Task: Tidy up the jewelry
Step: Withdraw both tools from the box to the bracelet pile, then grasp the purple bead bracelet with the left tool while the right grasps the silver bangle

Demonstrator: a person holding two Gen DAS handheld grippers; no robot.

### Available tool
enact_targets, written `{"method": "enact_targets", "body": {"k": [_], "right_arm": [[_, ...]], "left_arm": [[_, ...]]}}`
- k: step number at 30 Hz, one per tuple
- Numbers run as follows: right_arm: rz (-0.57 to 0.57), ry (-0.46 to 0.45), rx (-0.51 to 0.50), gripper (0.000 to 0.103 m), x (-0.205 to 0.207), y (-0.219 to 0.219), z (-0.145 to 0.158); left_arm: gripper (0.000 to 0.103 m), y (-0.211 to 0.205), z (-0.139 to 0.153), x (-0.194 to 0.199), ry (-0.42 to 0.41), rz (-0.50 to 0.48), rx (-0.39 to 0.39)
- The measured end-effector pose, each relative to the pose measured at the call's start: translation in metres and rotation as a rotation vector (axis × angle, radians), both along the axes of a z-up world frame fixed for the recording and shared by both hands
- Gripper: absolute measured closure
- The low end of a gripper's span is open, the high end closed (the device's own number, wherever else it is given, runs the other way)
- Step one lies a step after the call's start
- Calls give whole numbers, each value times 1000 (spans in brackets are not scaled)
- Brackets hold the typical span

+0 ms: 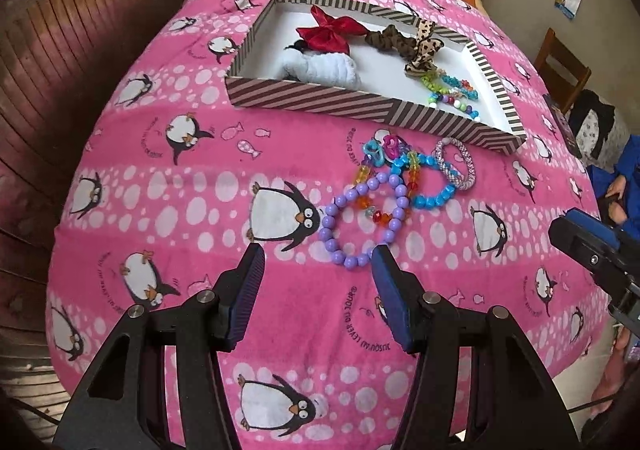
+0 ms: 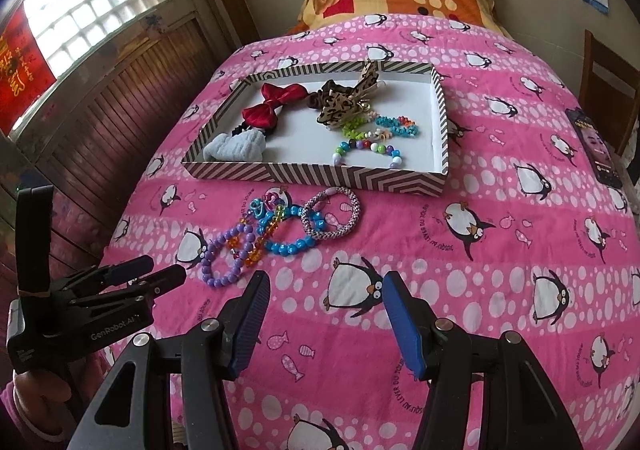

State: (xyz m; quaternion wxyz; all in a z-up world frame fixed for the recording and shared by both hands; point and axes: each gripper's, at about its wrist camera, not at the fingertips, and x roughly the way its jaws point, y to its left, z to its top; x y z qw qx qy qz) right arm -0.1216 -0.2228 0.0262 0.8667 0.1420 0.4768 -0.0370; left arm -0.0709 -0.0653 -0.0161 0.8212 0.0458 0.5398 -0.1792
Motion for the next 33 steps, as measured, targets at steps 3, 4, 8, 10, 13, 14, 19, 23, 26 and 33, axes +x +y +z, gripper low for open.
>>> {"method": "enact_targets", "body": {"k": [3,4,8,10,13,14,19,23,26,33], "right_arm": [[7,8,1,47,3,0,-3],[11,10,0,47,4,1,-4],[34,13,-13,47,15,1,-11],[39,20,-18,47,21,-1,-16],[42,12,-22,47,31,-8,-22],[42,12,-24,47,35,-11,-24],[41,13,-29,54,57,-23,-36],[51,49,-47,61,76,-27,-51],[57,78,-49,66,89,-30,-64],[69,83,-84,96,101,-31,-80]], "left_arm": [[48,-2,-6,5,27,-51,-22],[48,-1,-8,7,32,-60,-24],[48,2,-15,17,48,-83,-36],[48,4,-19,24,61,-86,-52],[48,3,-22,30,63,-92,-51],[48,2,-23,31,61,-98,-46],[48,-13,-29,37,50,-159,-2],[48,-18,-38,43,72,-175,16],[48,-23,-41,46,65,-190,35],[94,-26,-43,48,45,-201,50]]}}
